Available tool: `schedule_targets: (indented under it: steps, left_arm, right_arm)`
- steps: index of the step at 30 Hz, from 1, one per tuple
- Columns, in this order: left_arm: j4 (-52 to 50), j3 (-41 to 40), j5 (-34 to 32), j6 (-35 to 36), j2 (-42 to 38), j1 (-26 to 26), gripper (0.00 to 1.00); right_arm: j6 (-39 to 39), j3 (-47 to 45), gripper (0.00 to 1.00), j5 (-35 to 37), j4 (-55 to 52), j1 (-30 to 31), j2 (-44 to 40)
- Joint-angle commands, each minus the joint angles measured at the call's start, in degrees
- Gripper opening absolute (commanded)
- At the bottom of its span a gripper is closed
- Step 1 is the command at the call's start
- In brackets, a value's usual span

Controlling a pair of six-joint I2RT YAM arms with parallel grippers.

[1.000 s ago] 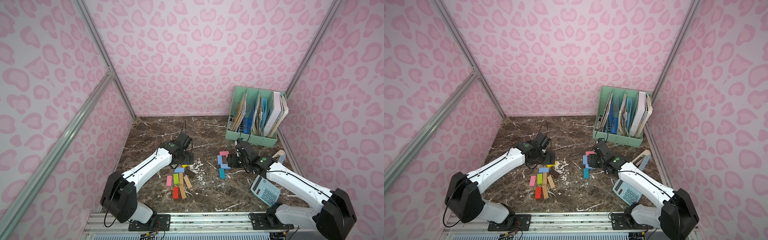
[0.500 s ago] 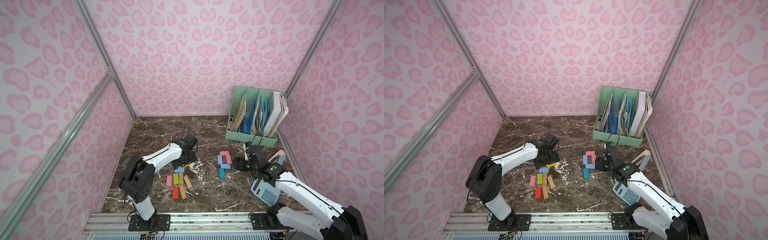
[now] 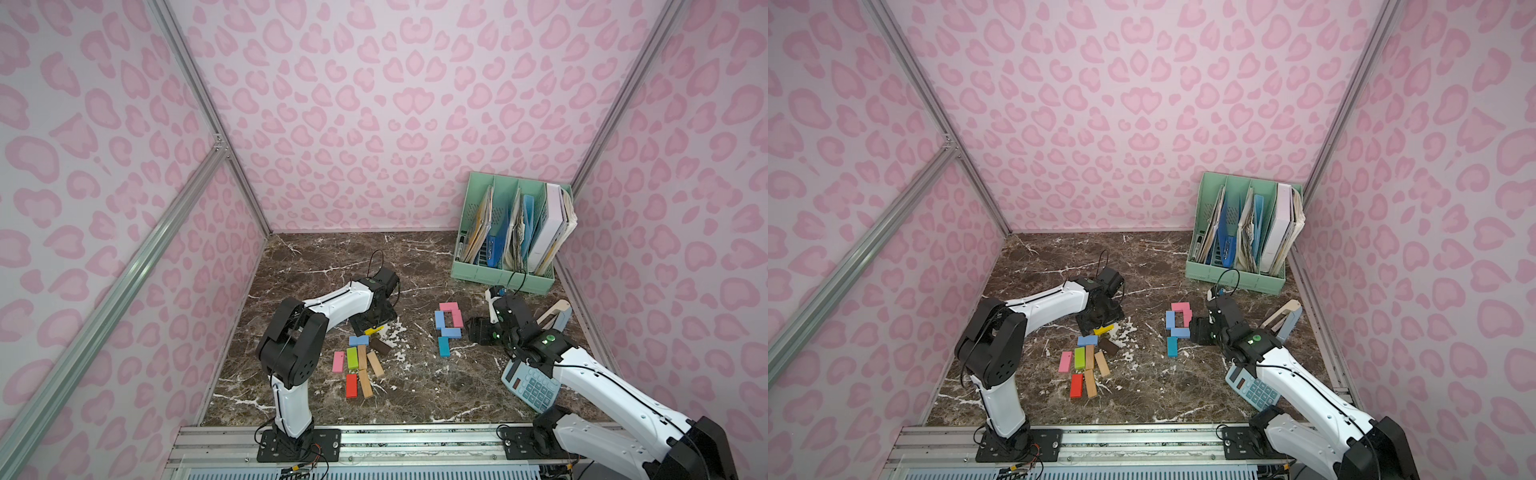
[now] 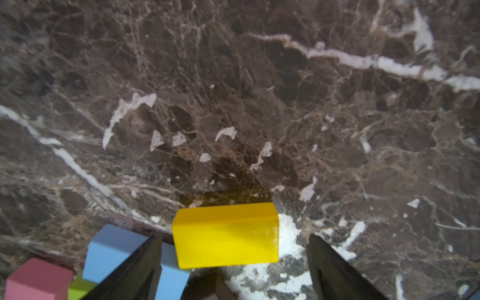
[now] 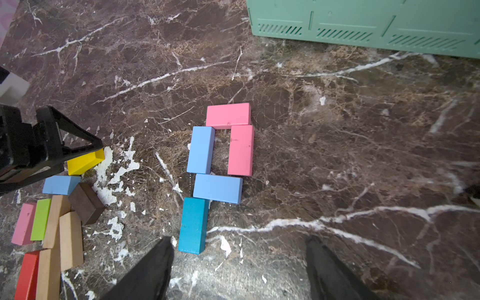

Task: Assemble the number 8 with building blocks
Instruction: Pick up the building block from the center of the board.

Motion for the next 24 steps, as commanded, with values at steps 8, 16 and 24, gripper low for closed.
schedule_targets:
  steps: [8, 16, 24]
  left_arm:
    - [1.3, 0.7, 1.1, -0.4, 2.7, 0.3, 0.81]
    - [1.7, 0.7, 2.3, 0.2, 3.5, 0.3, 0.65]
    - [1.2, 0.9, 1.9, 5.4, -0.6, 0.3, 0.48]
  right_arm:
    - [-0.2, -0.6, 0.82, 0.0, 0.4, 0.0, -0.2]
    - [-0.2, -0.8, 0.82, 0.2, 0.3, -0.1, 0.0]
    - [-0.3, -0.6, 0.82, 1.4, -0.3, -0.2, -0.5]
